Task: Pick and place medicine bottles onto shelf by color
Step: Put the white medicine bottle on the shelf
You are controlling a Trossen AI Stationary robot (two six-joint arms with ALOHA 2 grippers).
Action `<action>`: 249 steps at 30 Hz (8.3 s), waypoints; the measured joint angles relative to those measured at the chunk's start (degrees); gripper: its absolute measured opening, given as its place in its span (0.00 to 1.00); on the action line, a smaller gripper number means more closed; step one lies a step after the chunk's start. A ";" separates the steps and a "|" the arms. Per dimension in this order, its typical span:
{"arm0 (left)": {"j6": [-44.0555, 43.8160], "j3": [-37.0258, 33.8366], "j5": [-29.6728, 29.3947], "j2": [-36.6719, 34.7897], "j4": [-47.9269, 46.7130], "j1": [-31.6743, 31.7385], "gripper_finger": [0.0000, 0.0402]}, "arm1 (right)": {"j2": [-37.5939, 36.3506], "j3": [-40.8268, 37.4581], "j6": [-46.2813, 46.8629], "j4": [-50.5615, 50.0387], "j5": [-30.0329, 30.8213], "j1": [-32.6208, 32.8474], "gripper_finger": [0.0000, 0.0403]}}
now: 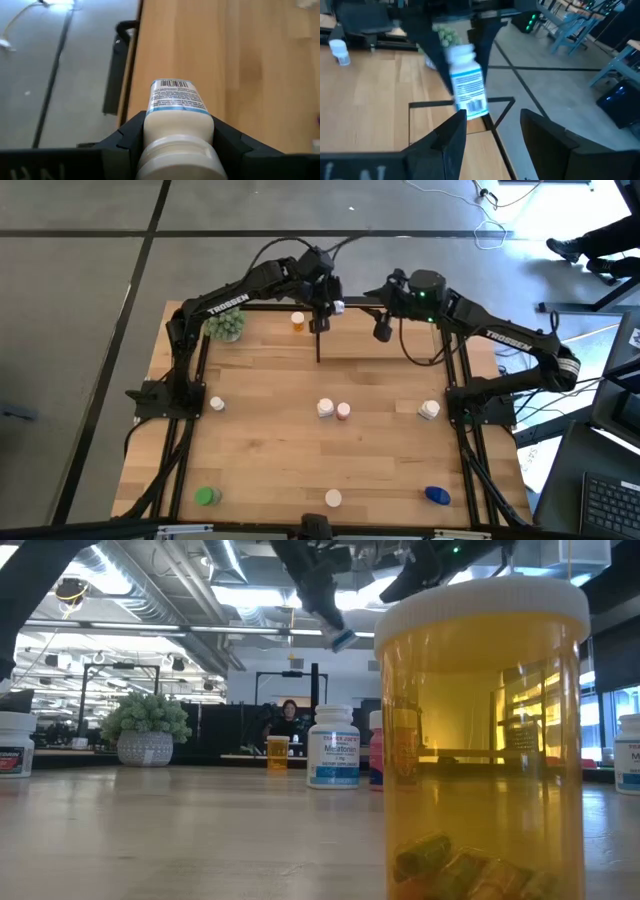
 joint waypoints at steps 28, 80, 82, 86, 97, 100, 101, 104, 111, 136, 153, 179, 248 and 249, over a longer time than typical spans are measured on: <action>-10.62 0.14 -5.91 -2.96 -22.09 -0.61 0.37 | -4.40 -0.02 0.86 -3.36 -0.12 0.02 0.47; -6.01 0.19 1.56 14.20 -3.56 -8.46 0.37 | -4.73 -0.05 10.28 -12.57 5.88 -0.04 0.47; -6.05 0.19 1.52 14.73 -3.13 -8.40 0.37 | -4.73 -0.04 10.28 -13.10 5.87 -0.04 0.47; -6.01 0.25 0.78 15.22 -2.19 -8.10 0.37 | -4.78 -0.05 10.19 -14.98 5.89 -0.02 0.47; -7.11 0.14 0.25 17.39 -2.71 -6.58 0.37 | -9.57 -0.04 10.27 -27.18 -0.06 -0.04 0.47; -7.42 0.21 0.25 17.62 -2.29 -6.31 0.37 | -10.94 -0.05 10.44 -29.69 -4.83 -0.03 0.47; -7.51 0.23 0.27 17.76 -2.25 -6.28 0.37 | -11.33 -0.04 10.37 -30.46 -6.57 -0.04 0.47; -7.54 0.12 0.25 18.11 -2.68 -6.17 0.37 | -11.93 -0.04 10.34 -32.17 -12.37 -0.04 0.47; -9.13 0.16 0.04 18.83 -1.64 -5.80 0.37 | -11.90 -0.04 10.07 -34.56 -21.71 -0.03 0.47; -12.07 0.14 0.67 19.24 -1.76 -3.72 0.37 | -11.86 -0.04 10.15 -34.66 -23.09 -0.02 0.47; -13.57 0.14 0.69 19.22 -3.07 -3.72 0.38 | -11.83 -0.04 10.26 -34.66 -23.08 -0.02 0.47; -13.60 0.14 0.10 19.11 -3.06 -3.89 0.51 | -11.81 -0.04 10.28 -34.66 -23.07 -0.02 0.47; -11.91 0.21 -10.44 10.20 2.30 -8.14 0.51 | -11.83 0.00 10.28 -34.62 -23.05 0.02 0.47; -12.07 0.21 -8.43 10.13 2.43 -8.23 0.49 | -11.83 0.00 10.26 -34.61 -23.06 0.02 0.47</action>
